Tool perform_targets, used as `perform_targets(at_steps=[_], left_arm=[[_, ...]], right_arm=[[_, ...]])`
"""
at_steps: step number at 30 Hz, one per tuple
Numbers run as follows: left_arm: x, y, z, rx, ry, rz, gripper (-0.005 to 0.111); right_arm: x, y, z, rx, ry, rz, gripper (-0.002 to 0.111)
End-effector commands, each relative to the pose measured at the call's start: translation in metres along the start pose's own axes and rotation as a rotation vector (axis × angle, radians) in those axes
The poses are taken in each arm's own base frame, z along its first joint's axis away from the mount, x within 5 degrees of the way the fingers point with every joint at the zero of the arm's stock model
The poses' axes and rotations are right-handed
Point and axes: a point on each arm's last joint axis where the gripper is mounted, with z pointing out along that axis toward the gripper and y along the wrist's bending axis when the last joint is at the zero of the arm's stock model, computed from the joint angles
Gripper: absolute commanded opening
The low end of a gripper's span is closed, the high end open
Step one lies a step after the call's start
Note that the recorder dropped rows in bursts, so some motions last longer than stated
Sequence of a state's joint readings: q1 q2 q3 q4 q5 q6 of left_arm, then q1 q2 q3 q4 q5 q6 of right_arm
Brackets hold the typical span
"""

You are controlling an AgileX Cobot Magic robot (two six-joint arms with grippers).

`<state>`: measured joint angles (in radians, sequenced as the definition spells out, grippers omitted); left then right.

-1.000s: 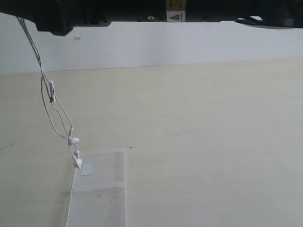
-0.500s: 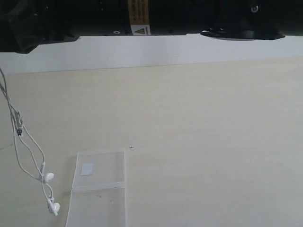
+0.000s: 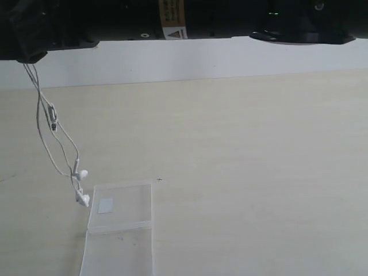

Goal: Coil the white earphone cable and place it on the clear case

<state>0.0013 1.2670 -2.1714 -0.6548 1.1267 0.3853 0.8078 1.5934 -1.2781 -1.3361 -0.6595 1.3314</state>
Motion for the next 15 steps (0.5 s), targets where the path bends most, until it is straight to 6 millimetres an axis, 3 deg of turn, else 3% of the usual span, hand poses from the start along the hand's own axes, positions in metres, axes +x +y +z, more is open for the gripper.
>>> perform_targets(at_steps=[1, 15], left_arm=[[-0.0004, -0.0003, 0.0002, 0.004, -0.002, 0.0, 0.0], [-0.0004, -0.0003, 0.0002, 0.004, -0.002, 0.0, 0.0]], right_arm=[[-0.0054, 0.0018, -0.0018, 0.0, -0.009, -0.011, 0.058], [-0.0043, 0.0018, -0.0005, 0.011, -0.003, -0.01, 0.044]])
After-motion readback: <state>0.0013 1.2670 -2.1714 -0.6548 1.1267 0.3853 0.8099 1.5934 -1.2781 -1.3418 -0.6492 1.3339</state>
